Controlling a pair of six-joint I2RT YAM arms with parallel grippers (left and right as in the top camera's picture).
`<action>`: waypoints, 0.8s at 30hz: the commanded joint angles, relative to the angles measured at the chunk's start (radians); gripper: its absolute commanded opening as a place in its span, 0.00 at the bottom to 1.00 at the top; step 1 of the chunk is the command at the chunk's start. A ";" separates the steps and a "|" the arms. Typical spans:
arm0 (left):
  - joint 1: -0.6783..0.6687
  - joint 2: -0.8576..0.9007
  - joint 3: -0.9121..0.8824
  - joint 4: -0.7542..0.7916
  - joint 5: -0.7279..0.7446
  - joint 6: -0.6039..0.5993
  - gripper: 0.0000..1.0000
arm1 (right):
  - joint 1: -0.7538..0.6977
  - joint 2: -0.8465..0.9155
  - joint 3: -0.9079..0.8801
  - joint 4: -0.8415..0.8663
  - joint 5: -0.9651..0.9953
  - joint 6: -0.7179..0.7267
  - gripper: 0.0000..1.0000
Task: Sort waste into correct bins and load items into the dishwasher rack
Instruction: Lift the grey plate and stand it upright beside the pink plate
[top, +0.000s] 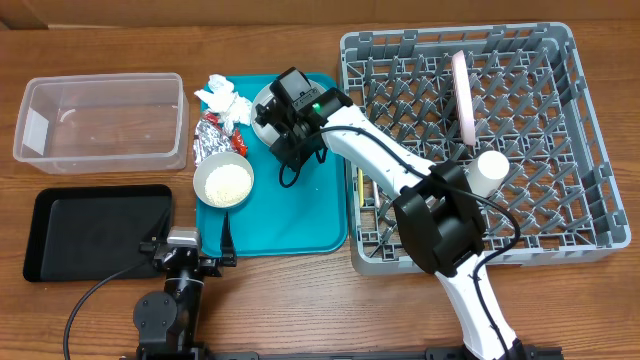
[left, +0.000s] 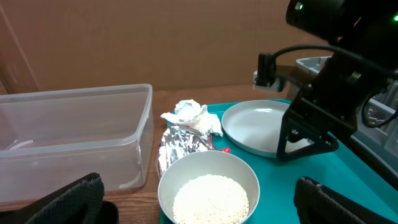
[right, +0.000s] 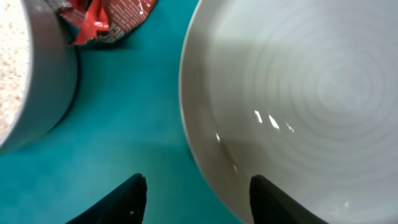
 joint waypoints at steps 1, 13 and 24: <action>0.011 -0.011 -0.003 -0.002 0.011 0.012 1.00 | 0.010 0.037 0.002 0.034 0.024 -0.033 0.57; 0.011 -0.011 -0.003 -0.002 0.011 0.012 1.00 | 0.010 0.059 0.002 0.056 0.037 -0.056 0.11; 0.011 -0.011 -0.003 -0.002 0.011 0.012 1.00 | 0.016 0.023 0.100 -0.059 0.098 -0.112 0.04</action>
